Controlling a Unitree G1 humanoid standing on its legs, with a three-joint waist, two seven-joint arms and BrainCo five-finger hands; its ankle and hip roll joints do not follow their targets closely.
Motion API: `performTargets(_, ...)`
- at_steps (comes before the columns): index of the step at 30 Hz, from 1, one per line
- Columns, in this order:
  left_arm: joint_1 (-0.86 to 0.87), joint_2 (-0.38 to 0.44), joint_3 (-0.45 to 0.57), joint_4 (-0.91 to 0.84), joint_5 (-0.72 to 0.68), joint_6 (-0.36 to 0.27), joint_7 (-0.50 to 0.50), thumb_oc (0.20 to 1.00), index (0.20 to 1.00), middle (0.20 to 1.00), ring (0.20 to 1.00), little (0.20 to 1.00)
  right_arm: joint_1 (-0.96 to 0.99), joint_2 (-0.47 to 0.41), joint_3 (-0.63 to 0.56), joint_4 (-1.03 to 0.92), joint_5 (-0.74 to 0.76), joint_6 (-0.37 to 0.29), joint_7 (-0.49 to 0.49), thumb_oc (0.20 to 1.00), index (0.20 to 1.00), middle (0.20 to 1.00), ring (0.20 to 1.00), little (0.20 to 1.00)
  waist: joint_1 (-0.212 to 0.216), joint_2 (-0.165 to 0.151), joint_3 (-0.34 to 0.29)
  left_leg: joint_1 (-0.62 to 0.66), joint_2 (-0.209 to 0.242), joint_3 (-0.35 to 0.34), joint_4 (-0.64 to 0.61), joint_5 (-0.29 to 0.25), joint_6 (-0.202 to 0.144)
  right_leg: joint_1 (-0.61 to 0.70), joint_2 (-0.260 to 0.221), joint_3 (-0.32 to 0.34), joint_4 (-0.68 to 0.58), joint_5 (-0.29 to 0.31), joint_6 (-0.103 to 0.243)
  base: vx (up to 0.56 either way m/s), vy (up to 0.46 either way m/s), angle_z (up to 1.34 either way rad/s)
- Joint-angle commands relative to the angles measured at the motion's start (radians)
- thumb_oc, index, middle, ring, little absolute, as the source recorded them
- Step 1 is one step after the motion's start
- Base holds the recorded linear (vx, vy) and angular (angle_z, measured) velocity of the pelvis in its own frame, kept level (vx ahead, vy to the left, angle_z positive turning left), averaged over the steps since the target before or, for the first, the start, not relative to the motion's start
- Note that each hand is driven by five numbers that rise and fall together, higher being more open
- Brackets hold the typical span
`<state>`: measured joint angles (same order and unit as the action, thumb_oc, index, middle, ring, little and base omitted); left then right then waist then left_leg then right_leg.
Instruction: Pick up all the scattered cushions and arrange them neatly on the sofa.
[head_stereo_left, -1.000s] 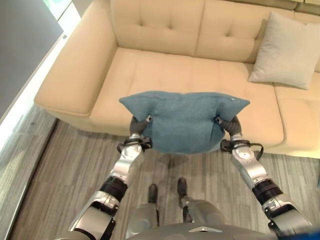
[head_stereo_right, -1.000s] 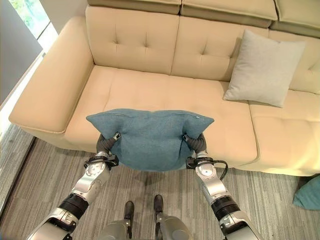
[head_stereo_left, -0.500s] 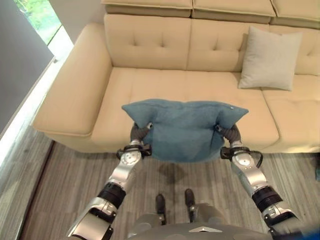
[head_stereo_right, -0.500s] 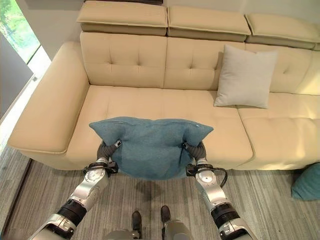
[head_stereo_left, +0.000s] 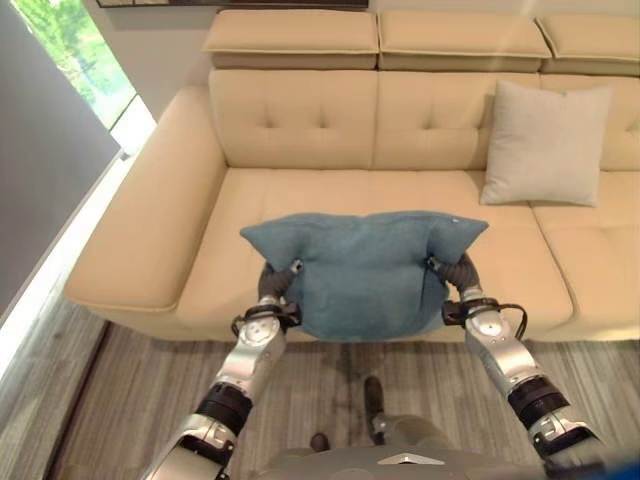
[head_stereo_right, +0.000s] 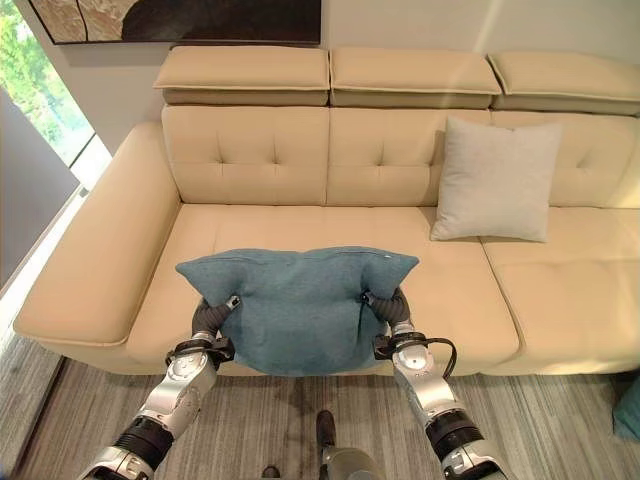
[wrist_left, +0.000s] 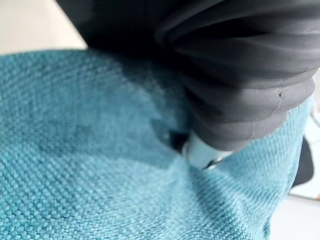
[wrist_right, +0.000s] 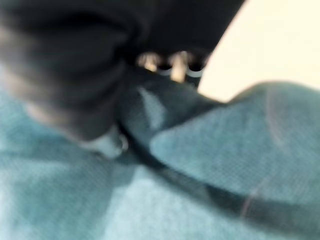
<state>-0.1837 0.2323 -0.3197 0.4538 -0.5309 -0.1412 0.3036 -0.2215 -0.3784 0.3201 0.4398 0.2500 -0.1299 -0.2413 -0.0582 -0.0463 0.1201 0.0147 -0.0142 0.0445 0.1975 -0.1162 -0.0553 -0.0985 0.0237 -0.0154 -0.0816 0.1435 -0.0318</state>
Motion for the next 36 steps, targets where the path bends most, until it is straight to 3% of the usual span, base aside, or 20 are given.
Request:
performTargets(1, -0.134, -0.034, -0.093, -0.074, -0.013, -0.076, -0.07, 0.2, 0.2, 0.2, 0.2, 0.2, -0.071, 0.038, -0.011, -0.091, -0.001, -0.078, 0.009, 0.2, 0.2, 0.2, 0.2, 0.2, 0.003, -0.022, -0.033, -0.084, -0.018, -0.05, -0.034, 0.096, -0.01, 0.036, -0.009, 0.028, 0.08, -0.097, 0.112, 0.21, -0.111, 0.23)
performTargets(5, -0.136, -0.038, -0.1, -0.078, -0.007, -0.072, -0.068, 0.2, 0.2, 0.2, 0.2, 0.2, -0.075, 0.035, -0.011, -0.089, -0.006, -0.079, 0.003, 0.2, 0.2, 0.2, 0.2, 0.2, 0.01, -0.015, -0.031, -0.111, -0.018, -0.04, -0.137, 0.142, -0.005, 0.058, -0.001, 0.038, 0.071, -0.105, 0.116, 0.16, -0.013, -0.09)
performTargets(7, -0.142, -0.039, -0.099, -0.077, -0.002, -0.072, -0.061, 0.2, 0.2, 0.2, 0.2, 0.2, -0.083, 0.042, -0.008, -0.064, -0.009, -0.077, -0.006, 0.2, 0.2, 0.2, 0.2, 0.2, 0.035, -0.002, -0.017, -0.188, -0.014, -0.035, -0.198, 0.24, -0.026, 0.095, 0.016, 0.062, 0.074, -0.128, 0.11, 0.24, 0.083, -0.13)
performTargets(10, -0.135, -0.032, -0.099, -0.091, -0.005, -0.075, -0.062, 0.2, 0.2, 0.2, 0.2, 0.2, -0.083, 0.052, -0.005, -0.072, -0.011, -0.07, 0.0, 0.2, 0.2, 0.2, 0.2, 0.2, 0.037, 0.005, -0.028, -0.159, -0.011, -0.025, -0.214, 0.229, -0.011, 0.124, 0.004, 0.082, 0.102, -0.172, 0.115, 0.26, 0.147, -0.48)
performTargets(12, -0.136, -0.028, -0.097, -0.109, -0.009, -0.073, -0.056, 0.2, 0.2, 0.2, 0.2, 0.2, -0.088, 0.06, -0.004, -0.076, -0.014, -0.068, -0.001, 0.2, 0.2, 0.2, 0.2, 0.2, 0.045, 0.001, -0.032, -0.144, -0.022, -0.024, -0.199, 0.205, 0.011, 0.117, -0.019, 0.091, 0.16, -0.185, 0.137, 0.23, 0.187, -0.52)
performTargets(14, -0.147, -0.011, -0.093, -0.123, -0.003, -0.077, -0.047, 0.2, 0.2, 0.2, 0.2, 0.2, -0.116, 0.074, 0.002, -0.073, -0.018, -0.073, -0.002, 0.2, 0.2, 0.2, 0.2, 0.2, 0.054, -0.006, -0.021, -0.127, -0.03, -0.006, -0.167, 0.162, 0.043, 0.071, -0.052, 0.103, 0.28, -0.155, 0.172, 0.15, 0.188, -0.45)
performTargets(16, -0.166, 0.008, -0.089, -0.122, 0.01, -0.076, -0.043, 0.2, 0.2, 0.2, 0.2, 0.2, -0.128, 0.085, -0.005, -0.076, -0.011, -0.074, -0.001, 0.2, 0.2, 0.2, 0.2, 0.2, 0.048, -0.005, -0.009, -0.116, -0.029, -0.008, -0.146, 0.142, 0.052, 0.019, -0.047, 0.145, 0.366, -0.132, 0.178, 0.13, 0.149, -0.56)
performTargets(22, -0.184, 0.017, -0.057, -0.107, 0.021, -0.081, -0.027, 0.2, 0.2, 0.2, 0.2, 0.2, -0.133, 0.08, -0.024, -0.057, -0.004, -0.068, 0.004, 0.2, 0.2, 0.2, 0.2, 0.2, 0.025, -0.001, -0.022, -0.056, -0.031, -0.012, -0.161, 0.103, 0.04, -0.028, -0.102, 0.111, 0.162, -0.08, 0.196, 0.15, 0.012, -0.07)
performTargets(27, -0.172, 0.015, -0.05, -0.109, 0.036, -0.078, -0.033, 0.2, 0.2, 0.2, 0.2, 0.2, -0.124, 0.069, -0.035, -0.057, -0.016, -0.067, 0.004, 0.2, 0.2, 0.2, 0.2, 0.2, 0.026, -0.003, -0.049, -0.003, -0.028, 0.0, -0.205, 0.099, 0.031, 0.028, -0.108, 0.104, 0.09, -0.061, 0.201, 0.1, -0.048, 0.22)
performTargets(36, -0.262, 0.008, -0.052, -0.093, 0.029, -0.068, 0.003, 0.2, 0.2, 0.2, 0.2, 0.2, -0.204, 0.033, -0.028, -0.079, -0.042, -0.054, -0.024, 0.2, 0.2, 0.2, 0.2, 0.2, 0.014, 0.017, -0.08, 0.048, -0.003, -0.009, -0.285, 0.12, 0.006, 0.116, -0.091, 0.066, -0.004, -0.083, 0.183, 0.08, -0.063, 0.05)
